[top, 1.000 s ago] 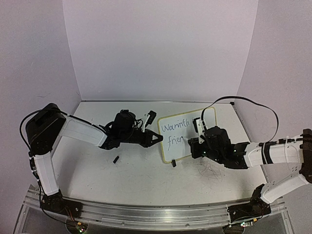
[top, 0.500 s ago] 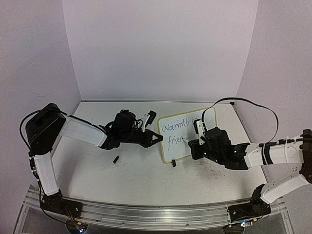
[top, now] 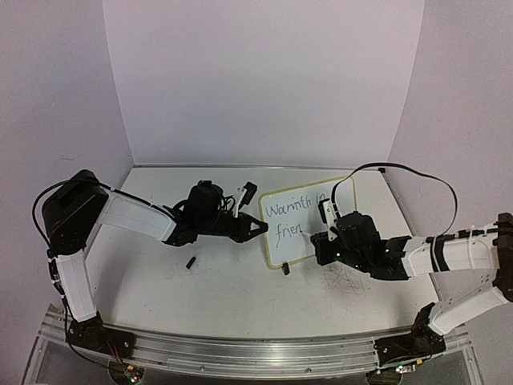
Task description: Write a sentence on the whiteboard
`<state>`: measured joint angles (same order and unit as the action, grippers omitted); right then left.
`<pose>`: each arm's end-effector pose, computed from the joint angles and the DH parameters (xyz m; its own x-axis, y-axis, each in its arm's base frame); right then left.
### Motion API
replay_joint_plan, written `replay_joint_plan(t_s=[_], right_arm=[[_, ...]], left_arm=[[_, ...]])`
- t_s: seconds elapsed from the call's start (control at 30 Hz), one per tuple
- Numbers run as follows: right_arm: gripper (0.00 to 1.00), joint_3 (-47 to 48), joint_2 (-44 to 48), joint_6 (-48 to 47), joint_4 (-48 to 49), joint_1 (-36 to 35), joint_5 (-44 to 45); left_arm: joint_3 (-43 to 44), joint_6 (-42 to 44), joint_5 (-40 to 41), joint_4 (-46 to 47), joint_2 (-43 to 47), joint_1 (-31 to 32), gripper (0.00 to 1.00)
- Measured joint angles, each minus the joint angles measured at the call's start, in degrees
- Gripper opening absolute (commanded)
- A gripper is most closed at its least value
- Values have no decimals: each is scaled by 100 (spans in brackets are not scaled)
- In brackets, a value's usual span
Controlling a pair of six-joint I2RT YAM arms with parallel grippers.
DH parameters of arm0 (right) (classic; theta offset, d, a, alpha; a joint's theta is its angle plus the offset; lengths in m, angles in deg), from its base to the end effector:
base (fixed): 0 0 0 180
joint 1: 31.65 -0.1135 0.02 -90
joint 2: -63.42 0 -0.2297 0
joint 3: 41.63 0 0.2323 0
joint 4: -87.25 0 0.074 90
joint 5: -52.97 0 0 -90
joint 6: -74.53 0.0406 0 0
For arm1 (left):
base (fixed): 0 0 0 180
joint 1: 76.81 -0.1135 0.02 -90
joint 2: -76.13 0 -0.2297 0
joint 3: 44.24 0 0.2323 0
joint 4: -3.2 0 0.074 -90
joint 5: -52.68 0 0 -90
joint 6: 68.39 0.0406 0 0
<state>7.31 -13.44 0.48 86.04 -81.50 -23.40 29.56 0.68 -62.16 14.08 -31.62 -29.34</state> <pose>0.1828 0.2019 0.1732 -0.4695 -0.1423 -0.8714 -0.5004 0.8560 0.1297 0.2475 -0.2950 0.1591 -0.5796 0.1523 -0.8005 0.7740 0.4101 -0.4824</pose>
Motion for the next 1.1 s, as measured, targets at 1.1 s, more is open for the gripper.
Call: replay_joint_plan(t_s=[1.1], right_arm=[[0, -2, 205, -153, 53, 310, -150]], left_arm=[[0, 9, -2, -7, 2, 2, 0]])
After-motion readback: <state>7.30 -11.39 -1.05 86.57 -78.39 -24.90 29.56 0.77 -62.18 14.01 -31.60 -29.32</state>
